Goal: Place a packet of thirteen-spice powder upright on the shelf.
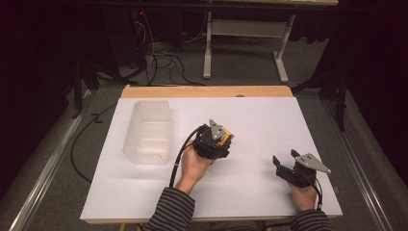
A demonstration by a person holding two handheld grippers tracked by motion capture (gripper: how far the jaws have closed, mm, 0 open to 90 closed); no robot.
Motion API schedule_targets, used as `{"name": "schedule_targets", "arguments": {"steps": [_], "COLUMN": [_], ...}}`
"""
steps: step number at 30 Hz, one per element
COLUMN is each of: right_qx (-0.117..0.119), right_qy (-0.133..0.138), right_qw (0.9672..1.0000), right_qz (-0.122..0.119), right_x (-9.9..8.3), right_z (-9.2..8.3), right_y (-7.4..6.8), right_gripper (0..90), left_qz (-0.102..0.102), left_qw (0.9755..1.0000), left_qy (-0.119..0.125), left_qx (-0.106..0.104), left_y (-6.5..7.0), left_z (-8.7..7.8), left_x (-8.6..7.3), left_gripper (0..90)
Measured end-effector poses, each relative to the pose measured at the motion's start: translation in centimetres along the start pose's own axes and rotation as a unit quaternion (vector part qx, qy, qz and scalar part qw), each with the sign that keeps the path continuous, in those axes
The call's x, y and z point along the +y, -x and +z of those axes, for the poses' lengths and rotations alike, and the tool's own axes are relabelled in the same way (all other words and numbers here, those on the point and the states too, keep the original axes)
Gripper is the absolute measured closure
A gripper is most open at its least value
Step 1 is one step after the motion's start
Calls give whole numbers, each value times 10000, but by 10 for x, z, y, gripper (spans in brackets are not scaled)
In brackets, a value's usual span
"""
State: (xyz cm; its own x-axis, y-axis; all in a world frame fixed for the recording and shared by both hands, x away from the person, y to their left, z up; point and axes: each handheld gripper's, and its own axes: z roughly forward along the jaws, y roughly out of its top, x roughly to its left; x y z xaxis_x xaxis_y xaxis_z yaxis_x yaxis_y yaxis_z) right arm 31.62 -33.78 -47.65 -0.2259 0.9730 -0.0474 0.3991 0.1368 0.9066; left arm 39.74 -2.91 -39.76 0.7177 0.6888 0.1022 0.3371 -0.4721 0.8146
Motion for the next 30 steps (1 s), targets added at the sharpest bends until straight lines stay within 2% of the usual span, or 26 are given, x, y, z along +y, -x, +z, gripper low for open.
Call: {"name": "schedule_targets", "arguments": {"steps": [18, 21, 30], "right_qx": [2, 3, 3], "right_qy": [-1, 1, -13], "right_qw": [10000, 10000, 10000], "right_qz": [21, 22, 31], "right_x": [0, 0, 0], "right_z": [0, 0, 0], "right_y": [0, 0, 0], "right_gripper": [245, 245, 245], "left_qz": [-259, -386, -604], "left_qw": [9987, 9976, 9946], "left_qy": [230, 336, 493], "left_qx": [380, 463, 685], "left_y": [-20, -29, -45], "left_z": [-30, -39, -56], "left_x": [-15, -17, -23], "left_gripper": [327, 327, 327]}}
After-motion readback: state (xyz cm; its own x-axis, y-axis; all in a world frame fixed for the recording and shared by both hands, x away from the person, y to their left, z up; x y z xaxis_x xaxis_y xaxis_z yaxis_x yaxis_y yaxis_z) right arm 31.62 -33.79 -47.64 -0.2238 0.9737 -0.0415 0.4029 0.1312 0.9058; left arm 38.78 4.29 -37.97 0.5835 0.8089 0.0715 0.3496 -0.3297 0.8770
